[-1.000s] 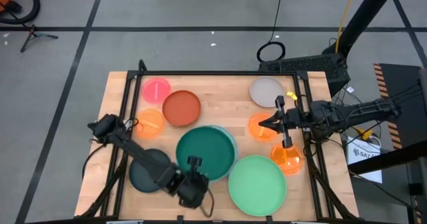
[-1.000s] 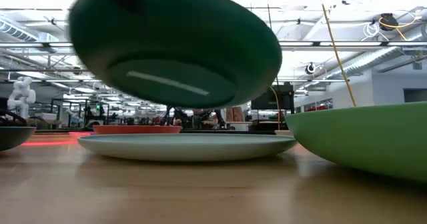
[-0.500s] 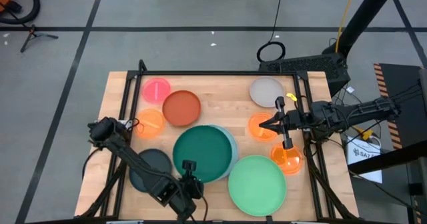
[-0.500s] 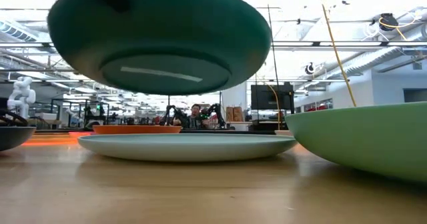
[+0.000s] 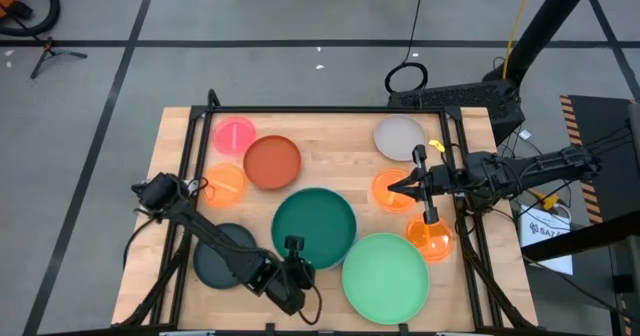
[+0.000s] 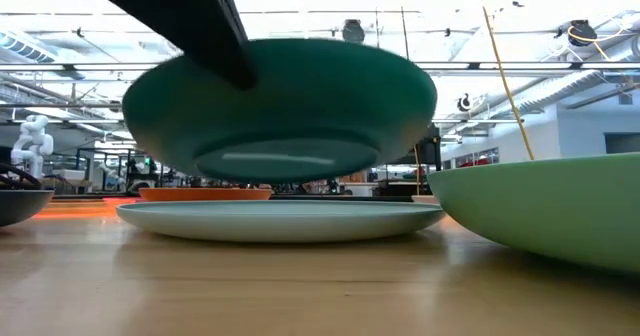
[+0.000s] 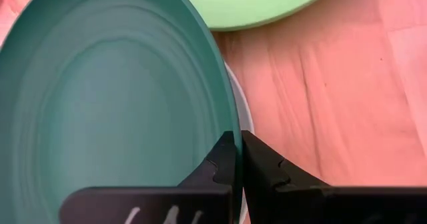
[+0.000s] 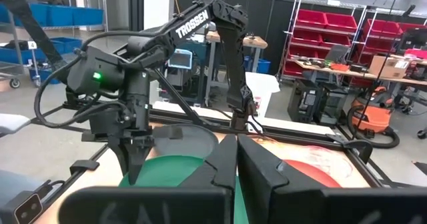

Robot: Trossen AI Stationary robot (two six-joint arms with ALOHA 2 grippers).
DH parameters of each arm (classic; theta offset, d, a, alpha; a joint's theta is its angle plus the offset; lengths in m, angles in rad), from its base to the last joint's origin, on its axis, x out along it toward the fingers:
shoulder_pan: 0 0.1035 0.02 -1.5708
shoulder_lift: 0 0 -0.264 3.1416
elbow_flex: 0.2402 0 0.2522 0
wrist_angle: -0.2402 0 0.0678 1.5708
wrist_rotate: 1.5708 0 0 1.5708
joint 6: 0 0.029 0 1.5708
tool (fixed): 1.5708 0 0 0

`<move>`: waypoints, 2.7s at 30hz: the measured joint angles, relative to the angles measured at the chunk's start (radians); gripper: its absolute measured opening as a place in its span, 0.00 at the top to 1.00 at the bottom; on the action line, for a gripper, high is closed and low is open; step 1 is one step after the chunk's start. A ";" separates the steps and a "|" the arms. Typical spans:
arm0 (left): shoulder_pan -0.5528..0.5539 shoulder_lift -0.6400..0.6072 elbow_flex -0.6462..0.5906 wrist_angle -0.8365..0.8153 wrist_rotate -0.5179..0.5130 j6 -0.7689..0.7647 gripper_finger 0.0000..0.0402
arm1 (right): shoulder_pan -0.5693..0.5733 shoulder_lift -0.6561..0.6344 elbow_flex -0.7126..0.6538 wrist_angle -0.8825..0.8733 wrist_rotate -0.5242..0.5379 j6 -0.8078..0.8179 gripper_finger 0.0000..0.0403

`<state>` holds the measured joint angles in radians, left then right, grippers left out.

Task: Stack plastic plates
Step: Stack the dark green plate on the blue plate, then stack the green plate on the dark green plate

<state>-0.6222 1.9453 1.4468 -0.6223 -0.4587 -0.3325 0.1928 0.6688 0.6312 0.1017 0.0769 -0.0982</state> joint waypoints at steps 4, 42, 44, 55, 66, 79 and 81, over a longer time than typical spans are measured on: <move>0.012 0.000 -0.054 0.086 0.035 0.013 0.98 | 0.000 0.005 0.000 0.000 0.000 0.000 0.98; -0.030 -0.153 -0.062 -0.124 -0.192 0.088 0.88 | 0.000 0.059 0.000 -0.008 0.000 0.131 0.98; -0.046 -0.170 -0.062 -0.185 -0.250 0.100 0.88 | 0.000 0.088 -0.001 -0.008 0.000 0.155 0.98; -0.056 -0.448 -0.239 -0.238 -0.357 0.180 0.88 | 0.022 0.273 -0.001 0.019 0.004 0.267 0.98; 0.016 -0.900 -0.612 0.264 -0.357 0.414 0.88 | 0.121 0.486 0.108 -0.228 -0.004 0.437 0.98; 0.150 -1.011 -0.636 0.214 -0.441 0.402 0.88 | 0.123 0.637 0.332 -0.643 -0.002 0.535 0.98; 0.152 -1.011 -0.636 0.193 -0.441 0.380 0.88 | 0.123 0.644 0.333 -0.640 -0.002 0.536 0.98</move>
<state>-0.4702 0.9343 0.8112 -0.4296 -0.8997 0.0475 0.3163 1.3124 0.9642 -0.5387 0.0746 0.4374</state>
